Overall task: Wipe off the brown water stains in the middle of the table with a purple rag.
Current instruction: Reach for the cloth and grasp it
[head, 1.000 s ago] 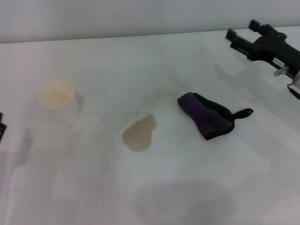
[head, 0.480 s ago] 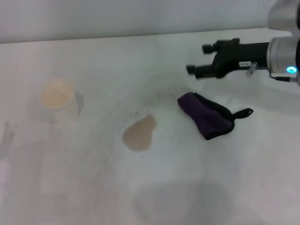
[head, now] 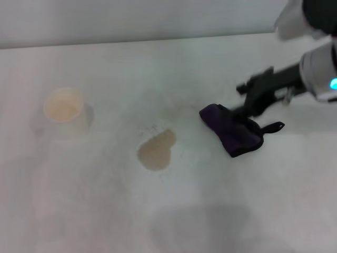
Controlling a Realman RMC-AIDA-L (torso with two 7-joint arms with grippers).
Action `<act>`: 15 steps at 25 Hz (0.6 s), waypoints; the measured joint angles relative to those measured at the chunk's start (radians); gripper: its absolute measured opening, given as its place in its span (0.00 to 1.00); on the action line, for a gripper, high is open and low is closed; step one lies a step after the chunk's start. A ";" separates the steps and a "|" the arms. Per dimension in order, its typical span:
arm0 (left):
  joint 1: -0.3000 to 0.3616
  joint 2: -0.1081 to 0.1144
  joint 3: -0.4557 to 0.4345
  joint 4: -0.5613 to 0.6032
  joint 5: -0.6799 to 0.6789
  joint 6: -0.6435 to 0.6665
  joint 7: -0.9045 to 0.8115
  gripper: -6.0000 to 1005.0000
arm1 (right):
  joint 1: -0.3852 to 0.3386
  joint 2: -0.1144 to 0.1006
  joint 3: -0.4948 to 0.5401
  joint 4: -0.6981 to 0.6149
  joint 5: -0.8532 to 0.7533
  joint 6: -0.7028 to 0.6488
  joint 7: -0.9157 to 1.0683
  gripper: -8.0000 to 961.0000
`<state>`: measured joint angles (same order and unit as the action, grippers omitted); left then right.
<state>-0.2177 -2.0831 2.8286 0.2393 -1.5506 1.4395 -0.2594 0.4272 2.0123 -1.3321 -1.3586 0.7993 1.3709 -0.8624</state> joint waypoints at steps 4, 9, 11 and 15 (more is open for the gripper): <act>-0.009 0.000 0.000 0.000 -0.001 -0.006 0.000 0.89 | 0.013 0.001 -0.073 0.065 -0.035 -0.045 0.000 0.88; -0.017 0.000 0.000 0.005 -0.002 -0.005 0.000 0.89 | 0.046 0.005 -0.163 0.132 -0.092 -0.113 0.015 0.88; -0.018 0.001 0.000 0.007 -0.002 -0.001 -0.001 0.89 | 0.055 0.004 -0.180 0.140 -0.122 -0.131 0.029 0.88; -0.018 -0.001 0.000 0.009 -0.002 0.000 -0.001 0.89 | 0.062 0.005 -0.184 0.155 -0.166 -0.170 0.043 0.88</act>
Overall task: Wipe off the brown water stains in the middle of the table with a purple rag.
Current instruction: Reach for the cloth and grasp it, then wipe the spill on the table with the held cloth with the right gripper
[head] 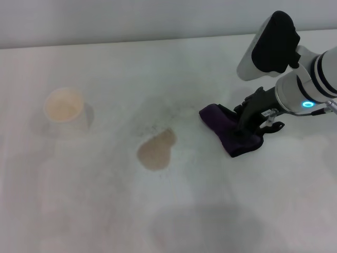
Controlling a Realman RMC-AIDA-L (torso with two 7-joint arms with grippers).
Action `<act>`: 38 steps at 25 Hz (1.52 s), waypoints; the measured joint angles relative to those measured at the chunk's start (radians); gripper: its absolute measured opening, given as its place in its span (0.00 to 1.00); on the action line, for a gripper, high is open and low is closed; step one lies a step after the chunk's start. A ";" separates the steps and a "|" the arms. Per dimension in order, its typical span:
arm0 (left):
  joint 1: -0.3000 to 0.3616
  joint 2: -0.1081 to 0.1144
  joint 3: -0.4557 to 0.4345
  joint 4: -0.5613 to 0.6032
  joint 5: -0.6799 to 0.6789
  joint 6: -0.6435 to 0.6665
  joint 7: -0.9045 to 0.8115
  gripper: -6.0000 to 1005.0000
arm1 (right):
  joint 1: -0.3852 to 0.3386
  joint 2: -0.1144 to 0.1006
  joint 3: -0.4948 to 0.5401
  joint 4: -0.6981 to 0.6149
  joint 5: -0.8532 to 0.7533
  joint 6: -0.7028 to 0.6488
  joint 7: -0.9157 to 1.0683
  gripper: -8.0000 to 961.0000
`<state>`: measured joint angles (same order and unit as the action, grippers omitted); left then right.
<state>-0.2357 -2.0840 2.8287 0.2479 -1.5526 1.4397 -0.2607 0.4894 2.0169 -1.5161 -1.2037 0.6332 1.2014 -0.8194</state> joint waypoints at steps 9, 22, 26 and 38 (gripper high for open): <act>-0.001 -0.002 0.001 0.003 0.003 -0.001 0.000 0.89 | 0.038 0.002 -0.008 0.083 -0.006 -0.020 0.007 0.53; -0.018 0.001 0.001 0.005 0.008 0.002 0.000 0.89 | 0.100 -0.001 -0.017 0.167 -0.006 -0.041 0.038 0.21; -0.022 0.001 0.002 0.002 0.008 0.002 0.000 0.89 | 0.103 -0.001 -0.014 0.148 0.000 -0.039 0.034 0.17; -0.018 0.001 0.009 -0.002 0.012 0.008 -0.037 0.89 | 0.115 0.001 -0.116 -0.070 0.079 0.037 0.007 0.11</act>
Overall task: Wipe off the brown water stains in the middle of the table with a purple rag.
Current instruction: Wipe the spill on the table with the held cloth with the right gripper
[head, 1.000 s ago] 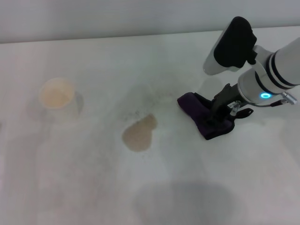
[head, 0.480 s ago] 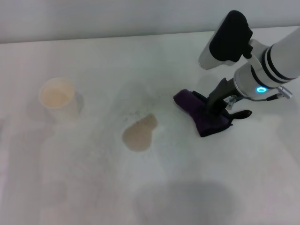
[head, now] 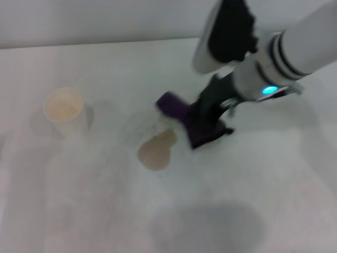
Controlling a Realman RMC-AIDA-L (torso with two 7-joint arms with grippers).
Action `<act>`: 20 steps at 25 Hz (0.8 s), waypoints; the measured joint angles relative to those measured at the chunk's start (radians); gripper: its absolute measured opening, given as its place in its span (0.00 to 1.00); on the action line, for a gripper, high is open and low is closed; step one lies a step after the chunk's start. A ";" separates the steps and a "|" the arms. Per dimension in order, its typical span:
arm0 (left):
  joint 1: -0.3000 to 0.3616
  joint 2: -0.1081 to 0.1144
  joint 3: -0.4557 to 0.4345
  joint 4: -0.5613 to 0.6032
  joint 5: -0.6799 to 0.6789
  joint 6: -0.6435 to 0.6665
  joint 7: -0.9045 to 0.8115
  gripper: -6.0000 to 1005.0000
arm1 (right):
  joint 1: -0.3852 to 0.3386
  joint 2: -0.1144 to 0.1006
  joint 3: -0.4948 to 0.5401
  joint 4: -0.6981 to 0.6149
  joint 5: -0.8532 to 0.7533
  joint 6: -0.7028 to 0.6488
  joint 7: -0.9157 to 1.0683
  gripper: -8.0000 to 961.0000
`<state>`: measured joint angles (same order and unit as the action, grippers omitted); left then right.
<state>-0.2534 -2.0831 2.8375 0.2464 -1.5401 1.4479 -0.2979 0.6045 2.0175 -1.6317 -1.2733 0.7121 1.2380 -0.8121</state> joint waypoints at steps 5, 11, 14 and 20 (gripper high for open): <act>-0.001 0.000 0.002 -0.001 0.002 0.001 -0.003 0.89 | 0.004 0.004 -0.166 0.018 0.102 -0.007 -0.090 0.11; -0.009 0.000 0.002 0.000 0.002 0.001 -0.004 0.89 | -0.006 0.008 -0.327 0.043 0.168 -0.102 -0.158 0.11; -0.021 0.000 0.002 0.000 0.002 0.001 -0.004 0.89 | 0.013 0.009 -0.367 0.099 0.167 -0.198 -0.159 0.11; -0.025 0.001 -0.006 -0.001 0.001 0.001 -0.011 0.89 | 0.080 0.004 -0.356 0.259 0.110 -0.410 -0.159 0.11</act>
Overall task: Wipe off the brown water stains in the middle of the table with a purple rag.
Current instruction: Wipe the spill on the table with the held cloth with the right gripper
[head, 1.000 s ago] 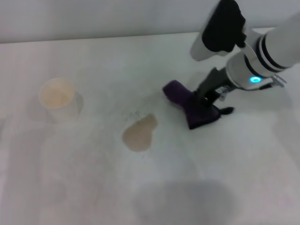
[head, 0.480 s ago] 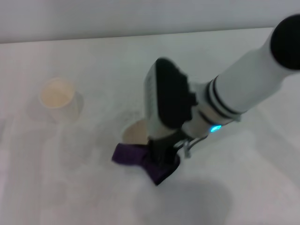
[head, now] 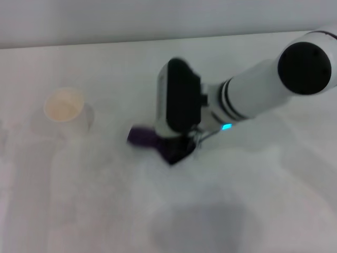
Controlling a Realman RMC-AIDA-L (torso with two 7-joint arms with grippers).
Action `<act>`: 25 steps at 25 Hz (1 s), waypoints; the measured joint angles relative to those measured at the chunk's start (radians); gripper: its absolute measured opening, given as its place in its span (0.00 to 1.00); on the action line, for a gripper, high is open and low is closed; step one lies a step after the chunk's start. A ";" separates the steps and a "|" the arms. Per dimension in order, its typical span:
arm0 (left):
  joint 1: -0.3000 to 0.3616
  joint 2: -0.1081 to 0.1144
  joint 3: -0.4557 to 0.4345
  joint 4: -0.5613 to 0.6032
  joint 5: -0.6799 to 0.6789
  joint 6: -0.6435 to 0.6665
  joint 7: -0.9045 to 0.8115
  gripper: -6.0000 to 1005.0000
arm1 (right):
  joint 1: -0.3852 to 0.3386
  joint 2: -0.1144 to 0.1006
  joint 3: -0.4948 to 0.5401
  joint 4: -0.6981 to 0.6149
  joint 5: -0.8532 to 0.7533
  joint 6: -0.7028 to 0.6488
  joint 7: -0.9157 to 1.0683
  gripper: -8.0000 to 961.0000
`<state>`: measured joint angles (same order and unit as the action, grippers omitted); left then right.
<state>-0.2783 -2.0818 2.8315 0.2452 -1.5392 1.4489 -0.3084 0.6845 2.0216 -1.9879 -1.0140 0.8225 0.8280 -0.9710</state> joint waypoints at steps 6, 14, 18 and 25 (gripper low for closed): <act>-0.003 0.000 -0.001 -0.001 -0.006 0.008 -0.002 0.89 | -0.003 0.001 0.125 0.032 -0.179 -0.095 0.009 0.11; -0.002 0.000 -0.002 -0.004 -0.009 0.035 -0.002 0.89 | -0.001 0.005 -0.033 -0.071 -0.031 0.008 0.012 0.11; -0.006 0.001 -0.003 -0.016 -0.010 0.036 -0.001 0.89 | -0.003 0.006 -0.153 -0.132 0.011 0.018 0.020 0.11; -0.009 0.002 -0.003 -0.021 -0.010 0.036 -0.001 0.89 | -0.004 0.006 -0.067 -0.052 0.038 -0.068 0.036 0.11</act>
<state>-0.2870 -2.0801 2.8287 0.2240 -1.5492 1.4850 -0.3099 0.6805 2.0280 -2.0545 -1.0663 0.8604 0.7596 -0.9349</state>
